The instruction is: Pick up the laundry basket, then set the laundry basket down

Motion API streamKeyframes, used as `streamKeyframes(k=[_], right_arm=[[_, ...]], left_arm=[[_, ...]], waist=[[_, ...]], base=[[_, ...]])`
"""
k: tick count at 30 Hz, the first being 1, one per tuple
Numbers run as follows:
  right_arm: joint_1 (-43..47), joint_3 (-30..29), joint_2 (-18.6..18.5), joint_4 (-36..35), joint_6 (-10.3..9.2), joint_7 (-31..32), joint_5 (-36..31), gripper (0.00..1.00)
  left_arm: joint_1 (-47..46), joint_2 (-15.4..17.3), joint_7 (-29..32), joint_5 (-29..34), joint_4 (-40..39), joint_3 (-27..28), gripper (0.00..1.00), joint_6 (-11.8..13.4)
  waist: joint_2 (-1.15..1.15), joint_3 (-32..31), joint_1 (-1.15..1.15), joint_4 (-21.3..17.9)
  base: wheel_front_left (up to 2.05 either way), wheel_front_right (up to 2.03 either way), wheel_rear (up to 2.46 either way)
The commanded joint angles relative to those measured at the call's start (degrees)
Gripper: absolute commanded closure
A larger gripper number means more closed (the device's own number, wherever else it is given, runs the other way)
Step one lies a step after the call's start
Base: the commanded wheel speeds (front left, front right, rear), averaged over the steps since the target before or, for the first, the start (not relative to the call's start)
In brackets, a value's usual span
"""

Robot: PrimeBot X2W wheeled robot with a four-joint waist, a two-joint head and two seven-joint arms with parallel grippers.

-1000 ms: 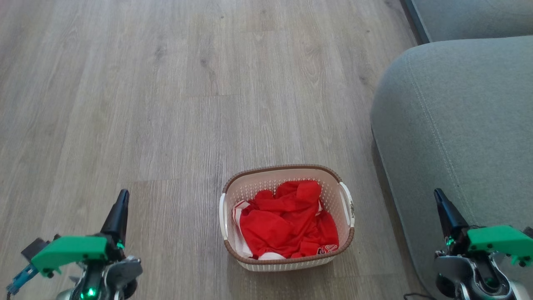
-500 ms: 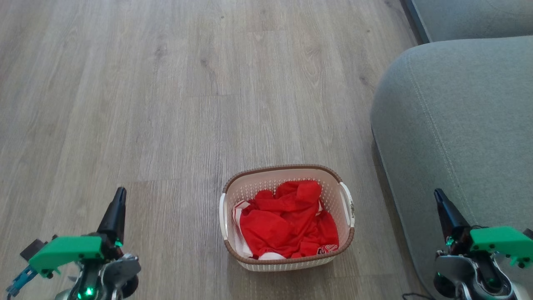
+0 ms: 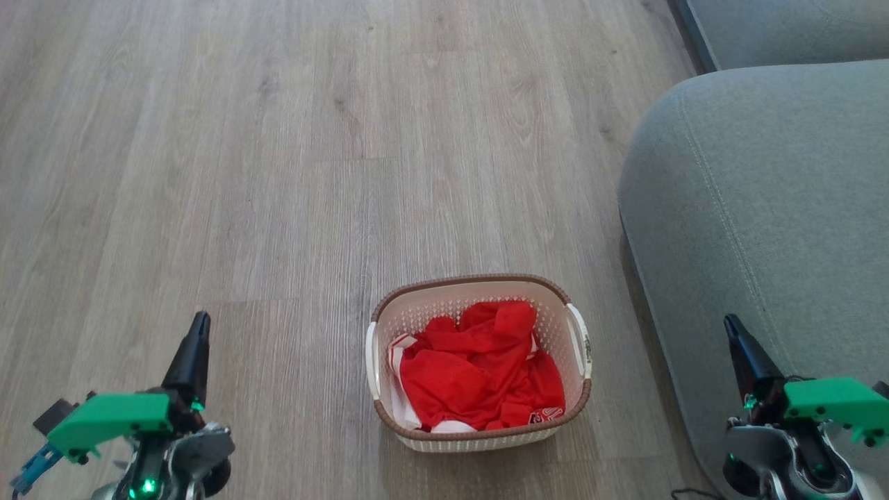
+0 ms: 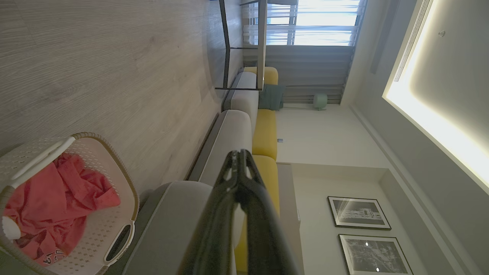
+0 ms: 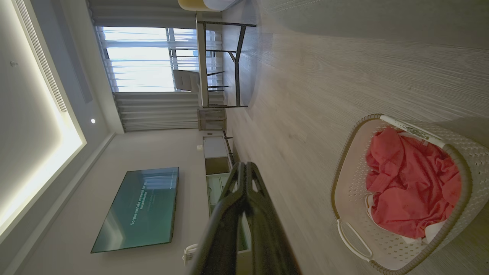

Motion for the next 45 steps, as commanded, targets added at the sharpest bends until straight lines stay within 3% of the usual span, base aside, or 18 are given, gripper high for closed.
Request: streamKeyframes(k=[1, 45], right_arm=[[-2.84, 0.97, -0.62, -1.77, -0.08, 0.49, 0.34, 1.00], [-2.84, 0.97, -0.62, -1.77, -0.08, 0.49, 0.34, 1.00]], left_arm=[[-3.17, 0.26, 0.39, 0.12, -1.66, 1.84, 1.00, -0.38], [-3.20, 0.02, 0.67, 0.40, -1.65, 2.18, 1.00, -0.38]], waist=[[0.00, 0.00, 0.00, 0.00], [0.00, 0.00, 0.00, 0.00]], base=[[0.00, 0.00, 0.00], [0.00, 0.00, 0.00]])
